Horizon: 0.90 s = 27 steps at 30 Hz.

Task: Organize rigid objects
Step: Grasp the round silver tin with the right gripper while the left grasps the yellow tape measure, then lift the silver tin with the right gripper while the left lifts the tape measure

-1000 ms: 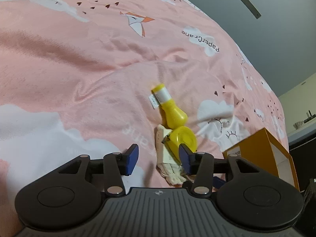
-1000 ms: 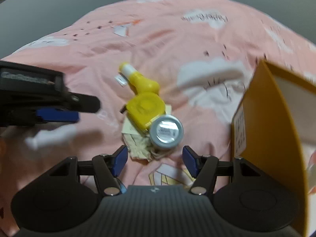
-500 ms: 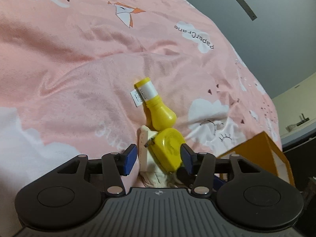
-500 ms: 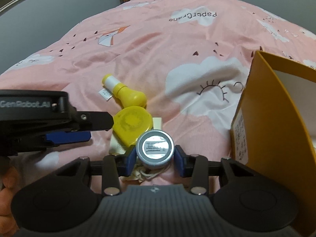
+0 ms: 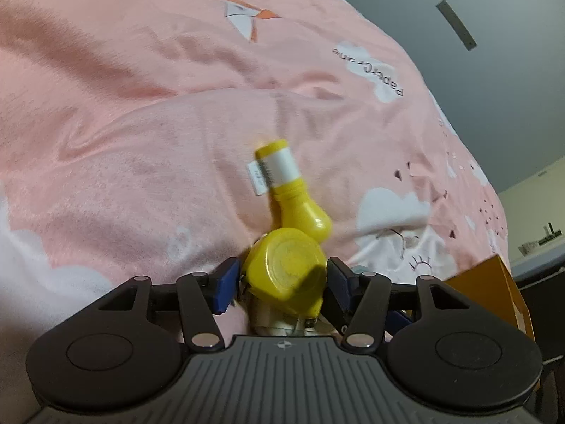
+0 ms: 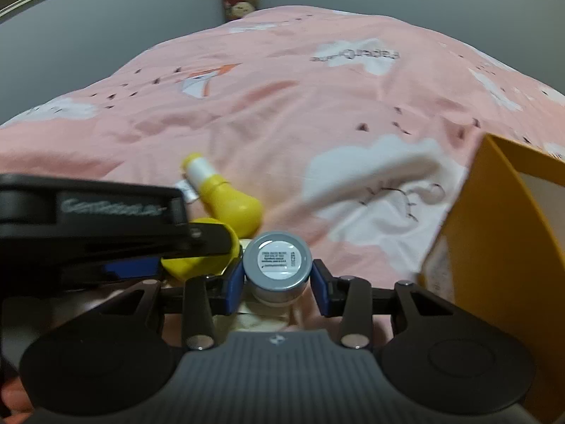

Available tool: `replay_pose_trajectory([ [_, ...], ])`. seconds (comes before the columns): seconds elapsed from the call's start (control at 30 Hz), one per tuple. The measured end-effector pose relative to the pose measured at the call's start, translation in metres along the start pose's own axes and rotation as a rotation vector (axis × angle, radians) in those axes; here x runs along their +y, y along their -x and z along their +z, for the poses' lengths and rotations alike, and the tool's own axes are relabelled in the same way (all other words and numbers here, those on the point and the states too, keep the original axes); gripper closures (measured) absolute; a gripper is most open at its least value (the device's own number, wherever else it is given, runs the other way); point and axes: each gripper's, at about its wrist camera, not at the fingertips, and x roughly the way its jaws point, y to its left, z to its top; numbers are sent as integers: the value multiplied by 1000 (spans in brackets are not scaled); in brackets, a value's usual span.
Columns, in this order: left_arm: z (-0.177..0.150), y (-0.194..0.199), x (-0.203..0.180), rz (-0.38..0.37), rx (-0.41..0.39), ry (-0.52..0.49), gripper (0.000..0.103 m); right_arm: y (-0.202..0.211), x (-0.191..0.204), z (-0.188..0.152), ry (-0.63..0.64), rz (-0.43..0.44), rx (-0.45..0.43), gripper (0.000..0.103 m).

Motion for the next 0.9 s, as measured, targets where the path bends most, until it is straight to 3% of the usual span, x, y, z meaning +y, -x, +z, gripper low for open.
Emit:
replay_pose_trajectory([
  [0.1, 2, -5, 4, -19, 7, 17, 38, -1, 5, 1, 20, 7, -1, 62],
  [0.27, 3, -17, 8, -65, 24, 39, 52, -1, 1, 0, 0, -12, 8, 62],
  [0.33, 2, -18, 8, -68, 23, 36, 53, -2, -2, 0, -11, -11, 12, 62],
  [0.6, -4, -3, -5, -15, 19, -14, 55, 2, -4, 0, -20, 4, 15, 63],
  [0.7, -9, 10, -5, -22, 14, -22, 73, 7, -5, -2, -18, 8, 19, 63],
  [0.9, -14, 33, -9, 55, 21, -54, 81, 14, 3, -8, 7, 43, 33, 63],
])
